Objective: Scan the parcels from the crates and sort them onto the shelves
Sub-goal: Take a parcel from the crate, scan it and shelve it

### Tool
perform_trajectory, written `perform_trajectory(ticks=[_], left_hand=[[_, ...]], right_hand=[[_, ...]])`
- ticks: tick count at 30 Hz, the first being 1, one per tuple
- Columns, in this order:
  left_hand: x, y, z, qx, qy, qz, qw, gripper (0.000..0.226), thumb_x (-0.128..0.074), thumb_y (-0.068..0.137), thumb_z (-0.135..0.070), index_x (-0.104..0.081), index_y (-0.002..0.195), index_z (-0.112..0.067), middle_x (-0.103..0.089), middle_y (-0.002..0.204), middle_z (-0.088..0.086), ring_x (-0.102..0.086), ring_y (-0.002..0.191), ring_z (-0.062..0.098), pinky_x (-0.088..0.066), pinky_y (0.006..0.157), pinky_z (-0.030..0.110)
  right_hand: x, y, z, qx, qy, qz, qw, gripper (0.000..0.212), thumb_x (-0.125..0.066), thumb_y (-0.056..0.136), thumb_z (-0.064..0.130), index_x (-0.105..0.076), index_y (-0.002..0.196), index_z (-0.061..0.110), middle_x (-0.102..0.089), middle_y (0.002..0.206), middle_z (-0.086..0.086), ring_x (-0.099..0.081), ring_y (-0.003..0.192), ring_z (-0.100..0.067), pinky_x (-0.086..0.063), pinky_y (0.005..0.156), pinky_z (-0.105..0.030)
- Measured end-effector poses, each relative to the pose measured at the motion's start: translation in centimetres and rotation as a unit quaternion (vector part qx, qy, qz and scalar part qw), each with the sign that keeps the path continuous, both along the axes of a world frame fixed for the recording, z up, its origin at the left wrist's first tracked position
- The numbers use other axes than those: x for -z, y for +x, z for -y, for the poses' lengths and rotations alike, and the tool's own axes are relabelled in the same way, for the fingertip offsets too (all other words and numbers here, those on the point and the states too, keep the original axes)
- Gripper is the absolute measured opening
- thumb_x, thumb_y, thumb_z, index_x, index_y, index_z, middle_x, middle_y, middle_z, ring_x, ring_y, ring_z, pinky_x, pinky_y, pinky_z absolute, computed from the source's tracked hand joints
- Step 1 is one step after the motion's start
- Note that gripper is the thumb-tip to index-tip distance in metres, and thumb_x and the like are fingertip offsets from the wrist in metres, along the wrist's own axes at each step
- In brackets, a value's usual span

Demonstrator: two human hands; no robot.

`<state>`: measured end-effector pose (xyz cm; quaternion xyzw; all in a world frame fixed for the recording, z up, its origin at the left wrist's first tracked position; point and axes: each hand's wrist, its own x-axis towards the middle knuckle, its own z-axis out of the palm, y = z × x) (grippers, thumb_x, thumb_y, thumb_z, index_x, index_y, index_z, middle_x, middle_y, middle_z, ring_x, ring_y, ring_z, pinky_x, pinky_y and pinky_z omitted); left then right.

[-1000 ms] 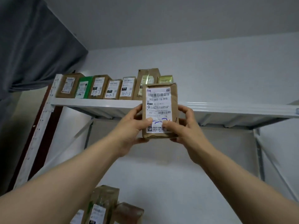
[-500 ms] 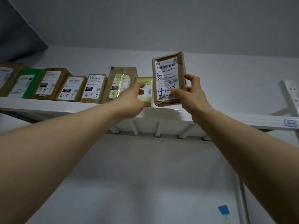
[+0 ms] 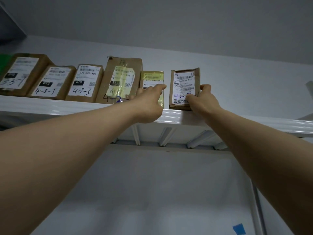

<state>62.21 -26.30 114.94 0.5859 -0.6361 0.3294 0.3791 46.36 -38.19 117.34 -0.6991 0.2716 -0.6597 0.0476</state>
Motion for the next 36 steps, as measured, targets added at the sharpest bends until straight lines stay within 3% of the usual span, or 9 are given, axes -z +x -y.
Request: perform_trajectory(ticks=[5,9,16,19,21,27,36], left_hand=[[-0.1,0.0,0.9,-0.018,0.0,0.017,1.0,0.074,-0.05,0.099,-0.016,-0.014,0.159,-0.035,-0.027,0.164,-0.004,-0.013,0.152,0.028,-0.015,0.12,0.054],[0.2,-0.5,1.4,-0.03,0.008,0.029,0.999,0.072,-0.052,0.099,-0.022,-0.014,0.16,-0.034,-0.025,0.165,-0.003,-0.01,0.153,0.027,-0.015,0.12,0.054],[0.5,-1.2,1.7,-0.053,0.01,0.032,0.998,0.072,-0.054,0.098,-0.025,-0.016,0.159,-0.034,-0.027,0.163,-0.001,-0.012,0.152,0.027,-0.018,0.117,0.052],[0.6,-1.8,1.4,-0.057,0.012,0.025,0.998,0.075,-0.055,0.095,-0.023,-0.017,0.158,-0.035,-0.027,0.163,-0.003,-0.013,0.151,0.028,-0.019,0.117,0.053],[0.7,-2.5,1.1,-0.056,0.009,0.02,0.998,0.077,-0.055,0.094,-0.021,-0.017,0.158,-0.036,-0.028,0.163,-0.004,-0.014,0.151,0.029,-0.02,0.117,0.053],[1.9,-5.0,-0.5,-0.062,0.006,0.002,0.998,0.079,-0.058,0.09,-0.019,-0.02,0.157,-0.034,-0.033,0.16,-0.001,-0.017,0.15,0.03,-0.023,0.119,0.054],[8.2,-9.7,-2.9,-0.124,0.051,0.017,0.991,0.056,-0.069,0.089,-0.032,-0.048,0.141,-0.031,-0.037,0.152,0.006,-0.027,0.142,0.03,-0.03,0.11,0.047]], right_hand=[[0.1,0.8,1.0,0.061,0.001,-0.005,0.998,0.049,-0.054,0.097,0.039,-0.035,0.135,0.015,-0.062,0.127,-0.007,-0.06,0.114,-0.034,-0.045,0.102,-0.053],[0.0,1.1,1.2,0.108,0.01,-0.013,0.994,0.05,-0.058,0.094,0.045,-0.038,0.129,0.017,-0.062,0.127,-0.007,-0.058,0.116,-0.033,-0.04,0.099,-0.045],[0.1,1.1,1.2,0.121,0.024,-0.036,0.992,0.058,-0.066,0.088,0.046,-0.038,0.129,0.016,-0.062,0.126,-0.006,-0.059,0.115,-0.032,-0.042,0.103,-0.048],[0.5,0.6,0.9,0.145,-0.009,-0.011,0.989,0.066,-0.069,0.086,0.046,-0.039,0.136,0.015,-0.055,0.132,-0.012,-0.055,0.12,-0.034,-0.044,0.101,-0.046],[1.1,0.0,0.4,0.161,-0.056,-0.001,0.985,0.06,-0.066,0.089,0.038,-0.041,0.137,0.015,-0.052,0.134,-0.014,-0.052,0.123,-0.034,-0.042,0.101,-0.047],[4.3,-2.2,-1.8,0.12,-0.104,-0.006,0.987,0.04,-0.061,0.092,0.035,-0.047,0.126,0.018,-0.055,0.125,-0.008,-0.053,0.113,-0.03,-0.044,0.097,-0.045],[13.6,-6.1,-3.9,0.016,-0.044,-0.062,0.997,0.042,-0.064,0.086,0.033,-0.051,0.124,0.019,-0.059,0.118,-0.004,-0.059,0.107,-0.027,-0.052,0.093,-0.046]])
